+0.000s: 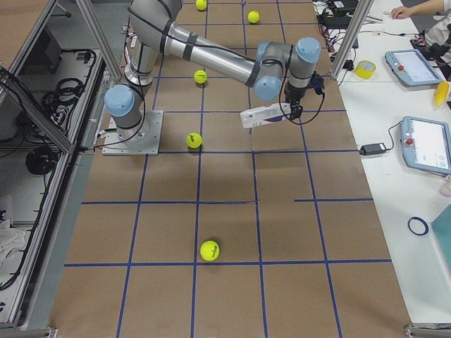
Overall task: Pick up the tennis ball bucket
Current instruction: 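Carry the can with the right gripper toward the table center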
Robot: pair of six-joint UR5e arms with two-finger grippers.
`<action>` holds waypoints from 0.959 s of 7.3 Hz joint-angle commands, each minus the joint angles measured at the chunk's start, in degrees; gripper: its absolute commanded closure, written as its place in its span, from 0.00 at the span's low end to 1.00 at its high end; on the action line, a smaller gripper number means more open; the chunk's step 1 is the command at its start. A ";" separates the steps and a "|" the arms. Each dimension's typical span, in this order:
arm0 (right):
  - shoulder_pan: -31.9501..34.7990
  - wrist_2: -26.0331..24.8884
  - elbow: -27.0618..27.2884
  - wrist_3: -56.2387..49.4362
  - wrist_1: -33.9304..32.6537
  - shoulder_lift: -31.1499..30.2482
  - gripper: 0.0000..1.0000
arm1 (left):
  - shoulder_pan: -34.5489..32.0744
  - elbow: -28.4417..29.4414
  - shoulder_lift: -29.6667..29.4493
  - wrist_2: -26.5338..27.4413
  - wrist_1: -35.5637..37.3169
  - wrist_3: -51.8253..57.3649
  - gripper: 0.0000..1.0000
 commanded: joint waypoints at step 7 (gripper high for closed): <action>32.41 -2.87 2.62 -32.53 -26.47 9.32 0.71 | 4.52 0.82 1.22 -0.13 -0.11 5.05 0.00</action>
